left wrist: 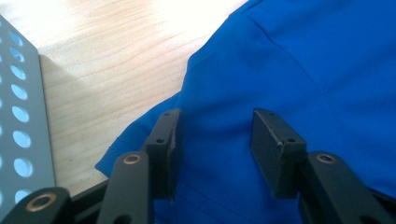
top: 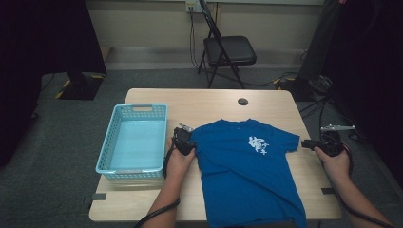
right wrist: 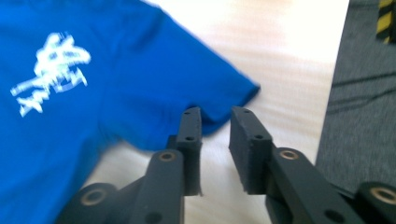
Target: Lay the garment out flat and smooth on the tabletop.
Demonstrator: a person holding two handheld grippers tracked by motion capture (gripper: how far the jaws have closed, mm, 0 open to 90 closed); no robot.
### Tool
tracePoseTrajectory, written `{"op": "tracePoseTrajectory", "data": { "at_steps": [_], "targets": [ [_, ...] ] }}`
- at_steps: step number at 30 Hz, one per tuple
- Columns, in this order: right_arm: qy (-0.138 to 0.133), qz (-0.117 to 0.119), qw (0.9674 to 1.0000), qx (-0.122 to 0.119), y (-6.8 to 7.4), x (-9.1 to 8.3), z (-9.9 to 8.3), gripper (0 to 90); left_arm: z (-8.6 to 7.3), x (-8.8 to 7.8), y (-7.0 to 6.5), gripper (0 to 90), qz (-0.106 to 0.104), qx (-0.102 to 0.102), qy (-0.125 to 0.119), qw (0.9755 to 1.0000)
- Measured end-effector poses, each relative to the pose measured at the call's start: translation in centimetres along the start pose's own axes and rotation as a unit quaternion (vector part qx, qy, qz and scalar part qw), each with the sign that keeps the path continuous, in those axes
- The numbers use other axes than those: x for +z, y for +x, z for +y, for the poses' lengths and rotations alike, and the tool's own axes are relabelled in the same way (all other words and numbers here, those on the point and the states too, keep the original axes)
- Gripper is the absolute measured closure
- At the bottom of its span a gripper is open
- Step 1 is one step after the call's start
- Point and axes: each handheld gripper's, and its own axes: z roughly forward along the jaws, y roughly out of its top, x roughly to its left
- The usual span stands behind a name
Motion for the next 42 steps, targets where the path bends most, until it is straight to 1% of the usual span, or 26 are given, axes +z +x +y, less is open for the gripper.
{"op": "tracePoseTrajectory", "data": {
  "at_steps": [1,2,4,5,7,8,11,13,15,19,24,28,30,32,34,36,37,42],
  "targets": [
    [-0.011,-0.001,0.9999,-0.001,0.2,0.0,0.1,72.2,0.0,0.0,0.0,53.5,0.0,-0.001,-0.001,1.0],
    [-0.019,0.004,0.9998,-0.003,0.5,0.0,0.2,71.8,0.0,0.0,0.0,53.4,0.0,-0.001,-0.001,1.0],
    [-0.025,0.014,0.9995,-0.013,1.3,0.3,0.5,68.9,0.0,0.0,0.0,53.4,0.0,0.0,-0.001,1.0],
    [-0.023,0.015,0.9994,-0.021,1.8,0.6,0.6,68.6,0.0,0.1,0.0,53.5,0.0,0.0,-0.001,1.0],
    [-0.008,0.019,0.9991,-0.037,2.6,1.4,0.8,68.2,0.0,0.1,0.0,53.1,-0.001,0.0,-0.001,1.0],
    [-0.001,0.016,0.9988,-0.045,3.0,1.9,0.8,68.4,0.0,0.1,0.1,53.0,-0.001,-0.002,-0.002,1.0],
    [0.021,0.009,0.998,-0.058,3.3,3.1,0.7,69.5,0.1,0.2,0.2,52.2,-0.003,-0.004,-0.002,1.0],
    [0.033,0.002,0.9977,-0.059,3.1,3.6,0.7,70.3,0.2,0.3,0.3,51.9,-0.002,-0.003,-0.002,1.0],
    [0.027,0.003,0.9984,-0.049,2.5,3.8,0.8,71.5,0.3,0.5,0.4,51.6,-0.003,-0.003,-0.002,1.0],
    [0.027,-0.012,0.9989,-0.038,1.2,4.1,1.4,72.2,0.9,1.1,0.4,49.9,-0.006,-0.004,-0.004,1.0],
    [0.029,-0.034,0.9984,-0.036,0.1,4.5,2.1,72.2,1.7,2.0,0.0,47.8,-0.009,-0.002,-0.012,0.9999],
    [0.027,-0.047,0.998,-0.031,-0.5,4.9,2.6,72.3,2.5,2.6,-0.3,47.3,-0.007,0.011,-0.008,0.9999],
    [0.026,-0.051,0.998,-0.027,-0.8,5.0,2.7,72.3,3.0,2.9,-0.2,46.5,-0.005,0.02,-0.005,0.9998],
    [0.025,-0.052,0.9981,-0.018,-1.0,5.1,2.9,72.3,3.3,3.2,0.0,46.5,0.0,0.022,-0.003,0.9998],
    [0.025,-0.054,0.998,-0.019,-1.0,5.2,3.0,72.3,3.6,3.5,0.4,46.6,0.005,0.021,-0.003,0.9998],
    [0.025,-0.057,0.9979,-0.019,-1.1,5.3,3.1,72.2,3.9,3.9,1.1,46.6,0.011,0.014,-0.002,0.9998],
    [0.025,-0.057,0.9979,-0.019,-1.1,5.3,3.1,72.2,3.9,3.9,1.1,46.6,0.011,0.014,-0.002,0.9998],
    [0.024,-0.065,0.9975,-0.013,-1.4,5.5,3.3,71.1,4.1,4.4,1.8,46.6,0.014,0.001,-0.01,0.9998]
  ]
}}
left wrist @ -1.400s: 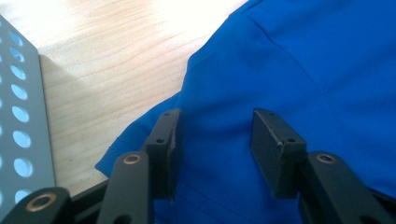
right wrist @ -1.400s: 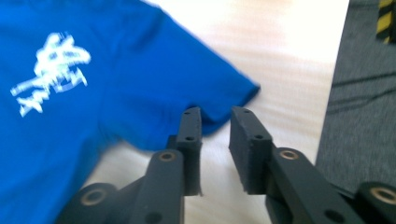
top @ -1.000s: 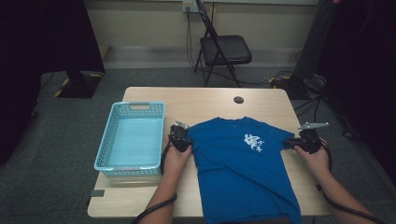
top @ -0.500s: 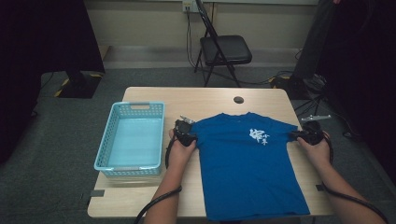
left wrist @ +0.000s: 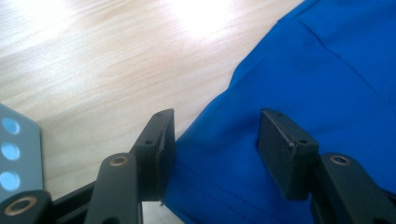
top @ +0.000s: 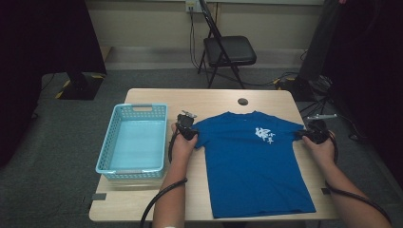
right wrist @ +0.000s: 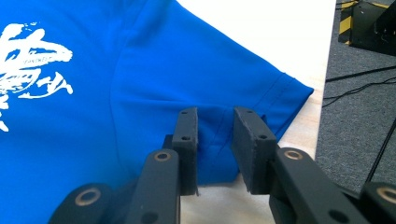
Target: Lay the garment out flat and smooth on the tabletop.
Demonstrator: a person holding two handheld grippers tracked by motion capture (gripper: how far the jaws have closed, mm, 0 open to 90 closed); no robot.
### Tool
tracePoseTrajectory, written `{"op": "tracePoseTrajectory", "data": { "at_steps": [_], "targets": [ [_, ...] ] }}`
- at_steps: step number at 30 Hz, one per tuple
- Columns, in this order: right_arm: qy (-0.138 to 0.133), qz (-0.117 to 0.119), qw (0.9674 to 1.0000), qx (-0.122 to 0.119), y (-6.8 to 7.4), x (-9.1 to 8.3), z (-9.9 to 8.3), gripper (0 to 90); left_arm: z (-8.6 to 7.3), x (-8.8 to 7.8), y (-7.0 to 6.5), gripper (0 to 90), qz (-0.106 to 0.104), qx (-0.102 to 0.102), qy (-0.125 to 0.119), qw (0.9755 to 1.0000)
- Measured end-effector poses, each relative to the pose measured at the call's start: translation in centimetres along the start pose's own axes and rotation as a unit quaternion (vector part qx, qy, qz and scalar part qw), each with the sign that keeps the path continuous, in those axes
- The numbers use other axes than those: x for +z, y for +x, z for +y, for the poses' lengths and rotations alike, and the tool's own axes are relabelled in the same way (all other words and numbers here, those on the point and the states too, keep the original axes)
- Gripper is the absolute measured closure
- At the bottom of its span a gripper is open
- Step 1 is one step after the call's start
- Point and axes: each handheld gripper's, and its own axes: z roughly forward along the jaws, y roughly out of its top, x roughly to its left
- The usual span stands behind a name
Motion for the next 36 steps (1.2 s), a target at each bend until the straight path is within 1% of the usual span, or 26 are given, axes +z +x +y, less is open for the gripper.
{"op": "tracePoseTrajectory", "data": {
  "at_steps": [1,5,8,10,12,13,14,16,19,21,23,26,27,32,36],
  "targets": [
    [0.0,-0.001,1.0,0.001,0.0,0.0,0.0,71.0,0.1,0.2,0.0,46.6,-0.001,-0.003,-0.004,1.0],
    [-0.002,-0.004,1.0,0.007,-0.2,0.1,0.1,70.5,0.3,0.4,0.0,46.6,0.001,0.002,-0.006,1.0],
    [0.001,-0.009,0.9999,0.011,-0.1,0.2,0.2,68.9,0.5,0.6,0.0,46.3,0.003,0.005,-0.001,1.0],
    [0.002,-0.014,0.9998,0.01,0.0,0.2,0.3,65.2,0.7,0.6,0.2,45.2,0.001,-0.001,0.002,1.0],
    [0.003,-0.012,0.9998,0.015,0.1,0.1,0.3,60.8,0.7,0.6,0.4,43.9,-0.007,-0.018,0.009,0.9998],
    [0.002,-0.01,0.9998,0.018,0.2,0.0,0.4,60.1,0.7,0.4,0.4,42.8,-0.009,-0.023,0.008,0.9997],
    [0.0,-0.009,0.9998,0.015,0.3,-0.2,0.4,59.7,0.8,0.2,0.4,42.5,-0.013,-0.024,0.006,0.9996],
    [-0.001,-0.007,0.9999,0.011,0.5,-0.6,0.7,57.0,1.0,-0.3,0.5,42.2,-0.015,-0.017,0.002,0.9997],
    [-0.008,0.003,0.9999,0.008,0.8,-1.3,1.2,53.4,1.3,-1.1,0.5,41.7,-0.026,-0.019,-0.009,0.9994],
    [-0.008,0.016,0.9998,0.006,1.2,-1.7,1.6,51.5,1.5,-1.6,0.5,41.3,-0.03,-0.016,-0.012,0.9993],
    [-0.004,0.026,0.9997,-0.004,1.7,-1.9,1.9,49.7,1.7,-2.0,0.4,41.0,-0.04,-0.012,-0.012,0.999],
    [-0.002,0.03,0.9994,-0.015,2.5,-2.4,2.2,47.3,2.0,-2.6,0.2,40.5,-0.046,-0.007,-0.013,0.9988],
    [-0.002,0.032,0.9993,-0.018,2.6,-2.4,2.4,46.6,2.1,-2.7,0.2,40.2,-0.048,-0.009,-0.014,0.9987],
    [0.0,0.041,0.9989,-0.024,3.1,-2.7,2.8,44.2,2.6,-3.7,-0.1,39.4,-0.06,-0.002,-0.021,0.998],
    [-0.003,0.047,0.9985,-0.029,3.5,-3.0,3.0,43.6,2.7,-4.6,-0.4,38.6,-0.073,0.006,-0.025,0.997]
  ]
}}
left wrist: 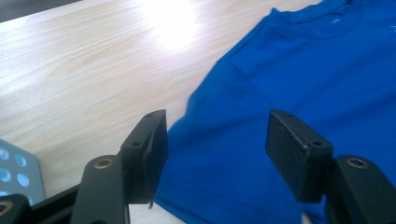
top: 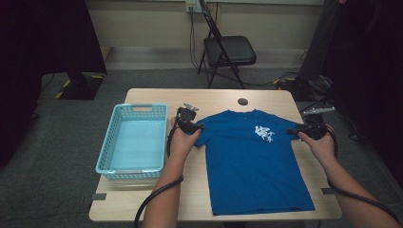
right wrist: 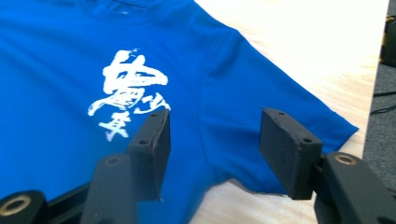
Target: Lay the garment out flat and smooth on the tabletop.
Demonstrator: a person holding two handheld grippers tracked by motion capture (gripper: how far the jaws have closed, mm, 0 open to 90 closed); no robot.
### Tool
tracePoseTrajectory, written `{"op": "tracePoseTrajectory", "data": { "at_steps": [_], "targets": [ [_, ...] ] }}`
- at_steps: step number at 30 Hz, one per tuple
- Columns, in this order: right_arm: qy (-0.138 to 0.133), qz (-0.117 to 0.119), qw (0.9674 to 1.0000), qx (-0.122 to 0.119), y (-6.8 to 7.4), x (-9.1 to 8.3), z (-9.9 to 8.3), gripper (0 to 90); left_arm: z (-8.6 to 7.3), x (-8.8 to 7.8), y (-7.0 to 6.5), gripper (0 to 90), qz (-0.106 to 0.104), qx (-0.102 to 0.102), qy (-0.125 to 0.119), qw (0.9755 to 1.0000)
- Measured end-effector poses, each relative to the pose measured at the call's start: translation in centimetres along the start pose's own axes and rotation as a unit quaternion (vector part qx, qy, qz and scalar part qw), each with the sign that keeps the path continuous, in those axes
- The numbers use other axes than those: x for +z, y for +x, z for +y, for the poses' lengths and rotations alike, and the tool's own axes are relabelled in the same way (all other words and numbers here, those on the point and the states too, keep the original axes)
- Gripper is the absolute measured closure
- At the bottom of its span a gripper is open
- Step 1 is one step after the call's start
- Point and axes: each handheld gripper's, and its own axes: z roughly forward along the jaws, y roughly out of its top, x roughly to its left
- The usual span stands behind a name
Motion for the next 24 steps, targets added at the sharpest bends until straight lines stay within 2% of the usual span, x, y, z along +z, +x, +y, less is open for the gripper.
{"op": "tracePoseTrajectory", "data": {
  "at_steps": [12,24],
  "targets": [
    [-0.004,0.036,0.9992,-0.019,1.7,-2.0,-0.3,40.7,-0.2,-2.5,-1.6,37.0,-0.037,0.017,-0.015,0.9991],
    [-0.017,0.071,0.9956,-0.058,4.9,-3.9,-1.5,39.9,-1.6,-4.2,-2.8,36.1,-0.063,0.025,-0.023,0.9974]
  ]
}}
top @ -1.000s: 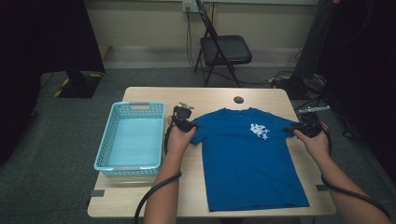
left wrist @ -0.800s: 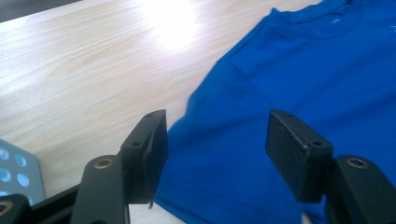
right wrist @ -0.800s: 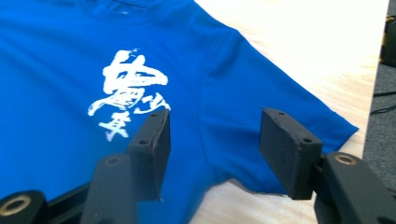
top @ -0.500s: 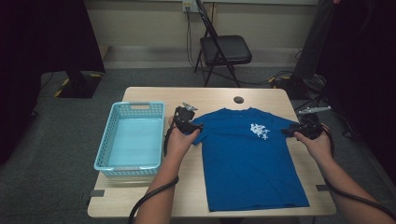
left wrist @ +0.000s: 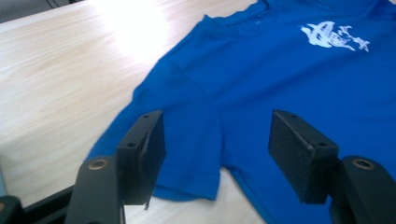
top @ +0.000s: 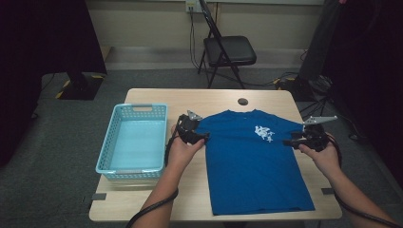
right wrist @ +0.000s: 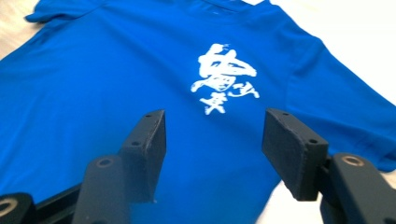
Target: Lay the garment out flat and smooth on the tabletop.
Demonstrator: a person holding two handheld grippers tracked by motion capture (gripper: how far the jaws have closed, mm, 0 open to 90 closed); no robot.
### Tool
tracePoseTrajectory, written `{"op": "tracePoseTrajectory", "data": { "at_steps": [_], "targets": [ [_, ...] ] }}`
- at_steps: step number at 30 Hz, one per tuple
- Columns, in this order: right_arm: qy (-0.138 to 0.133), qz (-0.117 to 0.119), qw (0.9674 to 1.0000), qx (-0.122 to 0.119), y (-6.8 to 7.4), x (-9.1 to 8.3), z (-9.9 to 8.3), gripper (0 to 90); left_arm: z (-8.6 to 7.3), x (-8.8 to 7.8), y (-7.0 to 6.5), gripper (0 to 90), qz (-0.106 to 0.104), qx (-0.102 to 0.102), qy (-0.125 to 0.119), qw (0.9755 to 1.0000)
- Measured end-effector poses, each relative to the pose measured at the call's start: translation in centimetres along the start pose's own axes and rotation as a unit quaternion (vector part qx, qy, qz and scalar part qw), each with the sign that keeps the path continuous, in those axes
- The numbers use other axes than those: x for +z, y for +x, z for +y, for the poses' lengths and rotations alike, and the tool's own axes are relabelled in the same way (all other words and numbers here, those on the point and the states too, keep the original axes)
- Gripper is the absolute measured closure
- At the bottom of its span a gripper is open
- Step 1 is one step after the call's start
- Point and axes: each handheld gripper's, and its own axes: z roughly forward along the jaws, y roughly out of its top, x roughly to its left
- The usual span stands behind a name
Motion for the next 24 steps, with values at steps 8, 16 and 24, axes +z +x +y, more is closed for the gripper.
{"op": "tracePoseTrajectory", "data": {
  "at_steps": [8,16,24],
  "targets": [
    [-0.001,0.003,0.9999,-0.011,1.1,-0.4,-1.1,39.0,-1.5,-0.6,-0.8,34.5,-0.01,0.001,0.001,1.0],
    [0.002,0.012,0.9999,0.002,1.3,-0.1,-2.9,36.5,-2.8,-0.6,-1.8,32.6,-0.019,0.004,0.007,0.9998],
    [-0.008,0.025,0.9996,-0.011,1.8,0.2,-4.1,33.6,-3.8,-0.2,-3.2,30.7,-0.028,0.019,0.013,0.9993]
  ]
}}
